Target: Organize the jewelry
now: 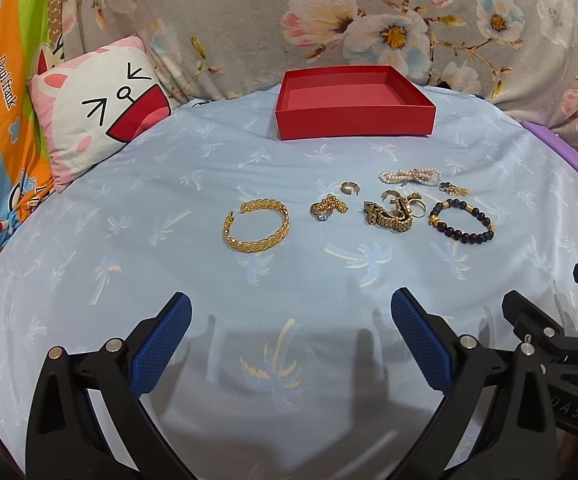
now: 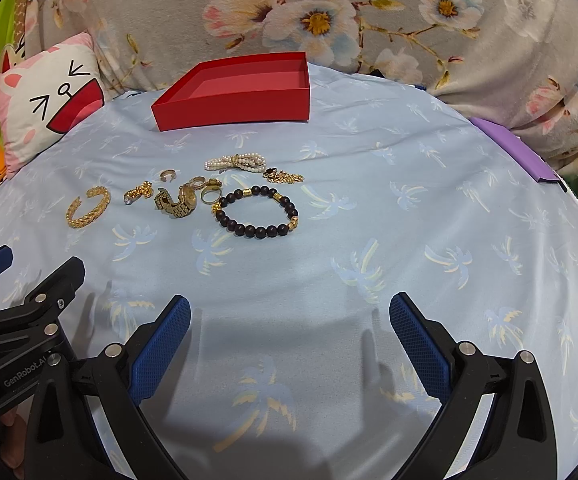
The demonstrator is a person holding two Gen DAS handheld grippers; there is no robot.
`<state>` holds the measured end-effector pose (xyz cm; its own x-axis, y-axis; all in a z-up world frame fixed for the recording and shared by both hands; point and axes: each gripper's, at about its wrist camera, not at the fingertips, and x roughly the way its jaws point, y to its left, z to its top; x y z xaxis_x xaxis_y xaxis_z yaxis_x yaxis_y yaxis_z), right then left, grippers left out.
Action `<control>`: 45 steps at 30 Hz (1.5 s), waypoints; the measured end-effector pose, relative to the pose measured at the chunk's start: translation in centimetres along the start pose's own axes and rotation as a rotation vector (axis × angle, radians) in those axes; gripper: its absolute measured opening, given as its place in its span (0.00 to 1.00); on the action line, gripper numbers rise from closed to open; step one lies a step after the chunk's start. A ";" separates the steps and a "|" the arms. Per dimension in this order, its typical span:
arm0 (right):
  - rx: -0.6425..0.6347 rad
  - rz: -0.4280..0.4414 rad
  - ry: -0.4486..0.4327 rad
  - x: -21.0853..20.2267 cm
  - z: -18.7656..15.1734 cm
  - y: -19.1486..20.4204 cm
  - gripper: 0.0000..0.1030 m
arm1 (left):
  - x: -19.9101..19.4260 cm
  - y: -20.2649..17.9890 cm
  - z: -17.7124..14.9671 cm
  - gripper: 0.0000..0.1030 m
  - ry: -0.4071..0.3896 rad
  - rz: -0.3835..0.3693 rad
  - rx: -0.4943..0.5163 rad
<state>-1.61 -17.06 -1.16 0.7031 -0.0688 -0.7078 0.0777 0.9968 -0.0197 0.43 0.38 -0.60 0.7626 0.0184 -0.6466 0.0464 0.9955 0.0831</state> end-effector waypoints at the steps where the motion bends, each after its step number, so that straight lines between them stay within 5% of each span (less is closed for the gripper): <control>1: 0.000 0.000 0.000 0.0 0.0 0.0 0.95 | -0.5 -0.6 0.1 0.95 0.000 0.001 0.002; 45: 0.000 -0.001 0.001 0.0 0.1 -0.1 0.95 | -0.5 -0.7 0.0 0.95 -0.002 0.005 0.006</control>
<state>-1.57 -17.16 -1.06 0.7020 -0.0694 -0.7088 0.0781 0.9967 -0.0202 0.04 -0.35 -0.34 0.7640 0.0236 -0.6448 0.0462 0.9948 0.0912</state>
